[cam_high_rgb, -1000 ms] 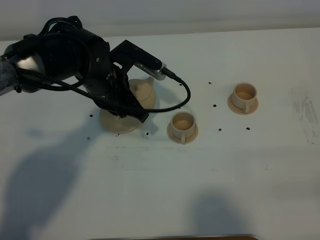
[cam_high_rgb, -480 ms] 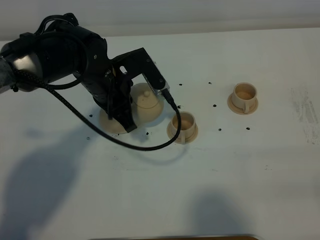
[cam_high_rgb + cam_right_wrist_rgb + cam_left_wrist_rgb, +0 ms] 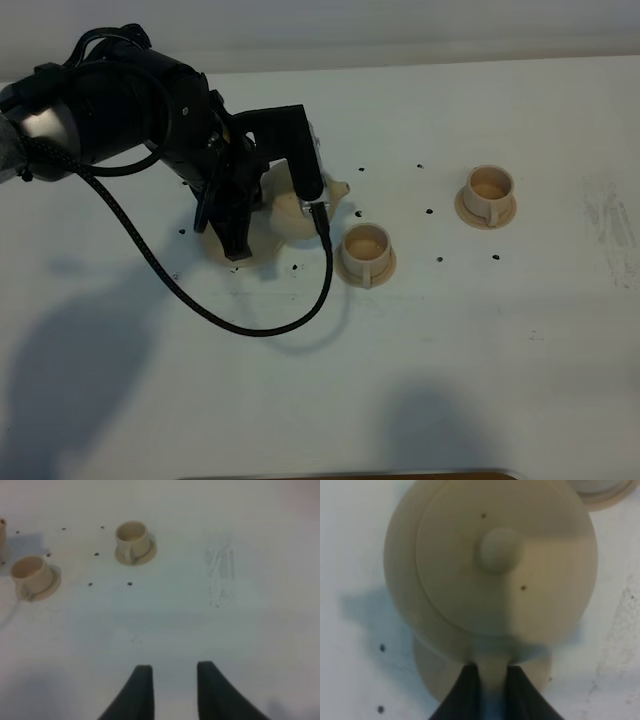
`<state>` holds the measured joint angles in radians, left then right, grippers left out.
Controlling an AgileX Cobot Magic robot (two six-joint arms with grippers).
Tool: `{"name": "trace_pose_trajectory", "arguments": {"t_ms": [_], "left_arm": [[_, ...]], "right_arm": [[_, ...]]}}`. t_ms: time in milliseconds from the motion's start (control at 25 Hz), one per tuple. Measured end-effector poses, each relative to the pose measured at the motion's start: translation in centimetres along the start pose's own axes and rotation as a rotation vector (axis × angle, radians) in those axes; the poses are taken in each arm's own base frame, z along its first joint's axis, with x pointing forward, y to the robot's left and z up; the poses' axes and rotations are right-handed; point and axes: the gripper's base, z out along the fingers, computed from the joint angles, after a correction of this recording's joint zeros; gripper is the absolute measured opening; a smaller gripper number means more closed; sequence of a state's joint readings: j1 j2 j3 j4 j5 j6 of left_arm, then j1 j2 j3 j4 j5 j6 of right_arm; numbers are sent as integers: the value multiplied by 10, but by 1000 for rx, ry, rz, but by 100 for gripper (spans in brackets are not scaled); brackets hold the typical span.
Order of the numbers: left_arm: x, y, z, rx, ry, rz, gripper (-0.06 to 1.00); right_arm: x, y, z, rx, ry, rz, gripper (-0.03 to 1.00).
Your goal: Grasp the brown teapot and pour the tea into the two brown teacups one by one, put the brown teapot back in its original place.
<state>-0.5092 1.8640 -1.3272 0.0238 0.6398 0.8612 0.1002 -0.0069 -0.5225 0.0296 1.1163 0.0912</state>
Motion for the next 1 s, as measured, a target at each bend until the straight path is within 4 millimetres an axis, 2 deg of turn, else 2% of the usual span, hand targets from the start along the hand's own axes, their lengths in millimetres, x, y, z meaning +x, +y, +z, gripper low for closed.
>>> {"name": "trace_pose_trajectory", "arguments": {"t_ms": [360,1000], "left_arm": [[0,1,0,-8,-5,214,9],[4,9,0,-56,-4,379,9]], "right_arm": [[0,0,0,0,0,-1,23],[0,0,0,0,0,0,23]]}}
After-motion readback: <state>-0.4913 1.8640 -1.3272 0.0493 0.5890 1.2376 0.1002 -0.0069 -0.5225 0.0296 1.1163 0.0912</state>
